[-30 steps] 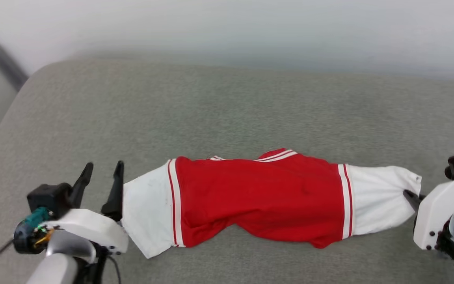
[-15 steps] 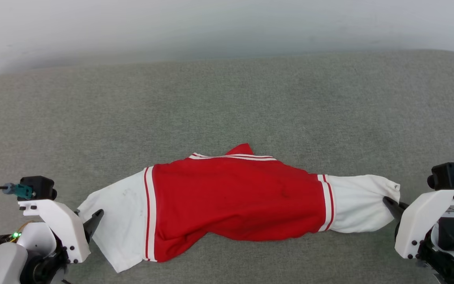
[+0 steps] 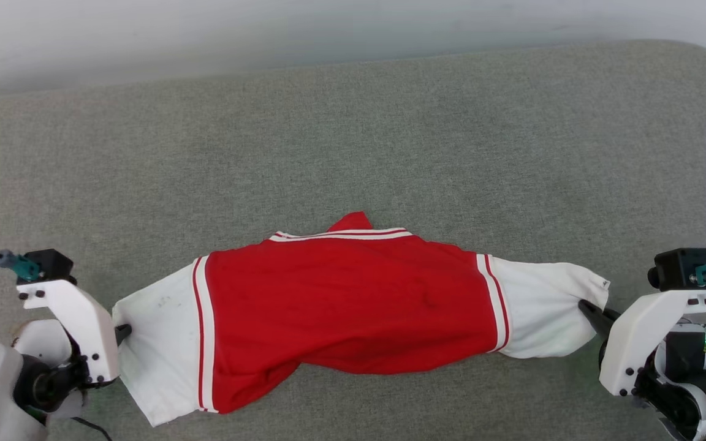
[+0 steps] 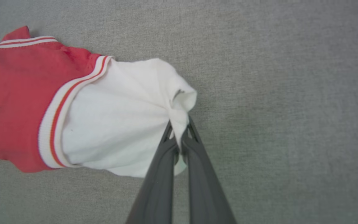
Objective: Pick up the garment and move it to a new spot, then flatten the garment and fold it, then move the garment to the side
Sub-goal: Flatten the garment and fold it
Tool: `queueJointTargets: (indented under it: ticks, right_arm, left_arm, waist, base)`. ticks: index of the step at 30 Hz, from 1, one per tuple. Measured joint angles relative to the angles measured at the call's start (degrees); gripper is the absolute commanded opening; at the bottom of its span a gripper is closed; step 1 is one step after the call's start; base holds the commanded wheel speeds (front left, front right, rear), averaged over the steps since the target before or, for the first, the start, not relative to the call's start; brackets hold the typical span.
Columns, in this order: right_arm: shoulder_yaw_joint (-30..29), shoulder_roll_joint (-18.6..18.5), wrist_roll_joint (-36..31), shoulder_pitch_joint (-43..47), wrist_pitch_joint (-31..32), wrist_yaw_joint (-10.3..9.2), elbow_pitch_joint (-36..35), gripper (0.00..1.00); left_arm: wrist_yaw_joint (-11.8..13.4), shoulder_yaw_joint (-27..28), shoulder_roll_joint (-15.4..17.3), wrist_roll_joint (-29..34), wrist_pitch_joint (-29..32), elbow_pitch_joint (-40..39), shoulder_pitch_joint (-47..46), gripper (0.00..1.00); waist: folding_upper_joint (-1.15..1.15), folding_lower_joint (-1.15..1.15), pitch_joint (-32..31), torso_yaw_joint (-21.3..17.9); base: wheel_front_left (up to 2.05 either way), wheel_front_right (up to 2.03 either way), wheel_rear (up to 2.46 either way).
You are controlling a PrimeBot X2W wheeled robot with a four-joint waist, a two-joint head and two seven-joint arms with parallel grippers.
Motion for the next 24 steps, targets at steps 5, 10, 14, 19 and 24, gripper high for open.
queueJointTargets:
  ticks: [5, 10, 14, 19, 24]
  right_arm:
    - [0.1, -1.4, -0.1, -0.7, -0.4, 0.00, 0.5, 0.00]
    - [0.6, -3.9, -1.2, -2.7, -0.9, 0.00, 1.9, 0.00]
    - [1.3, -5.6, -1.8, -5.3, -1.2, 0.02, 3.8, 0.00]
    - [2.7, -8.1, -1.2, -9.5, -1.4, 0.01, 6.9, 0.00]
    - [4.5, -10.8, -1.0, -16.2, -3.3, 0.01, 10.4, 0.00]
  left_arm:
    - [-0.3, -1.7, -1.6, 2.7, -3.8, 1.1, -0.6, 0.00]
    - [0.5, -2.9, -3.4, 6.5, -9.6, -0.4, -3.0, 0.00]
    - [2.2, -2.7, -3.7, 8.9, -12.5, -1.8, -7.2, 0.00]
    - [3.9, -3.5, -5.2, 12.0, -15.2, -2.6, -12.5, 0.00]
    - [4.8, -3.8, -6.5, 14.7, -19.1, -0.7, -18.8, 0.00]
  waist:
    - [0.00, 0.00, -1.5, 0.6]
    - [0.00, 0.01, -4.0, 1.9]
    - [0.00, 0.02, -6.6, 3.1]
    - [0.00, 0.01, -9.7, 4.5]
    - [0.00, 0.01, -11.2, 5.3]
  base:
    - [0.00, 0.00, 0.00]
    - [0.00, 0.00, 0.00]
    - [0.00, 0.00, 0.00]
    - [0.00, 0.00, 0.00]
    - [0.00, 0.00, 0.00]
